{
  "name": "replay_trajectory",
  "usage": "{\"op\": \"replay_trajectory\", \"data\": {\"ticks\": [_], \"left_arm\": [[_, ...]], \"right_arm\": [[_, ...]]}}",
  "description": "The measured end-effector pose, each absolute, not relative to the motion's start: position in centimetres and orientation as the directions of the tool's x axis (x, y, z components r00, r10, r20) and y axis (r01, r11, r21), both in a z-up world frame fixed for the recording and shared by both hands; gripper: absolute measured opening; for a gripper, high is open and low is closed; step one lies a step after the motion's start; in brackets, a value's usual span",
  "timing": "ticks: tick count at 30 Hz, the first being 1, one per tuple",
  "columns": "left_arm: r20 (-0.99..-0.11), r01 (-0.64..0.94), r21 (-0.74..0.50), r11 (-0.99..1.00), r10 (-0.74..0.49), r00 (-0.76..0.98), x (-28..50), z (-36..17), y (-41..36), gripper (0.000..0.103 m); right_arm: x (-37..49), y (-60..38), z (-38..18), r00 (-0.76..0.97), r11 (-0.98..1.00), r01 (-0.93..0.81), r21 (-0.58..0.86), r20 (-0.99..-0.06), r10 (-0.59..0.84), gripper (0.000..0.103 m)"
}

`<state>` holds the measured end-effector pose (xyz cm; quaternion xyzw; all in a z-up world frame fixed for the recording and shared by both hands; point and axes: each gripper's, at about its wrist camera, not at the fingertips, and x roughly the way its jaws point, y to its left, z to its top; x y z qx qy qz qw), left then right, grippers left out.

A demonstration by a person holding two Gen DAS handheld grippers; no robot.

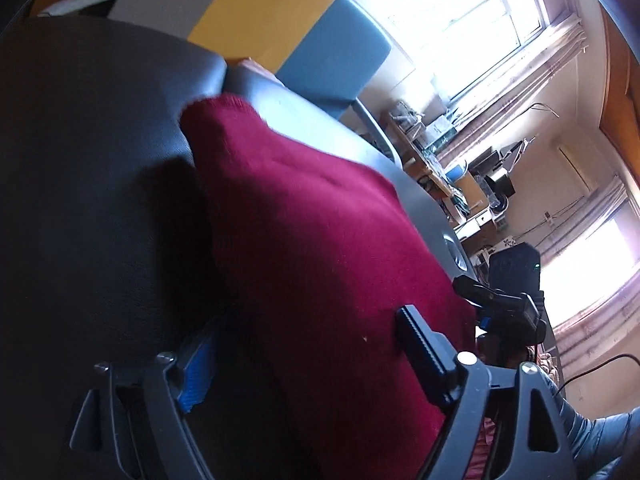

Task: Fold clothes

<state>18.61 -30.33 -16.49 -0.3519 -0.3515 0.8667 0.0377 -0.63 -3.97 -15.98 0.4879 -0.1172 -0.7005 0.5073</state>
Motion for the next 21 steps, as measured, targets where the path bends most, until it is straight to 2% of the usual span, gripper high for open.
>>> {"op": "replay_trajectory", "data": {"ticks": [4,5,6,7,8,9,10,11,14,17,21], "left_arm": [[-0.597,0.173,-0.587,-0.791,0.278,-0.753,16.9,-16.3,-28.8,0.095],[-0.595,0.173,-0.581,-0.795,0.271,-0.756,16.6,-16.2,-28.5,0.095],[-0.594,0.173,-0.580,-0.796,0.268,-0.758,16.4,-16.2,-28.6,0.094],[-0.594,0.175,-0.584,-0.793,0.270,-0.758,16.5,-16.2,-28.7,0.085],[-0.593,0.176,-0.589,-0.789,0.273,-0.758,16.7,-16.2,-28.8,0.070],[-0.587,0.176,-0.607,-0.775,0.288,-0.756,17.0,-16.1,-29.1,0.062],[-0.582,0.175,-0.623,-0.762,0.302,-0.755,17.3,-16.0,-29.4,0.055],[-0.579,0.172,-0.617,-0.768,0.295,-0.760,17.8,-15.6,-29.2,0.047],[-0.558,0.156,-0.603,-0.782,0.274,-0.783,19.7,-13.8,-28.9,0.040],[-0.510,0.134,-0.593,-0.794,0.241,-0.826,22.9,-10.8,-29.2,0.039],[-0.429,0.174,-0.557,-0.812,0.102,-0.897,29.6,-5.3,-31.1,0.039]], "right_arm": [[0.8,-5.5,-16.1,0.041,-0.408,0.681,0.608,-0.588,-0.808,0.095],[1.5,-5.8,-16.1,0.035,-0.407,0.707,0.578,-0.605,-0.796,0.092],[1.9,-6.0,-16.2,0.022,-0.414,0.725,0.551,-0.619,-0.785,0.084],[2.1,-5.9,-16.2,0.011,-0.423,0.725,0.543,-0.624,-0.781,0.076],[2.2,-5.8,-16.2,0.000,-0.432,0.726,0.535,-0.629,-0.778,0.071],[2.3,-5.5,-16.3,0.006,-0.432,0.717,0.547,-0.625,-0.781,0.059],[2.6,-5.4,-16.4,0.008,-0.430,0.714,0.552,-0.621,-0.784,0.053],[3.0,-5.6,-16.2,0.004,-0.431,0.718,0.547,-0.623,-0.782,0.052],[4.1,-6.4,-15.5,-0.009,-0.436,0.729,0.528,-0.629,-0.777,0.045],[5.7,-7.5,-13.7,-0.002,-0.403,0.747,0.528,-0.605,-0.796,0.041],[8.7,-11.8,-9.3,0.050,-0.276,0.820,0.500,-0.545,-0.837,0.041]]}}
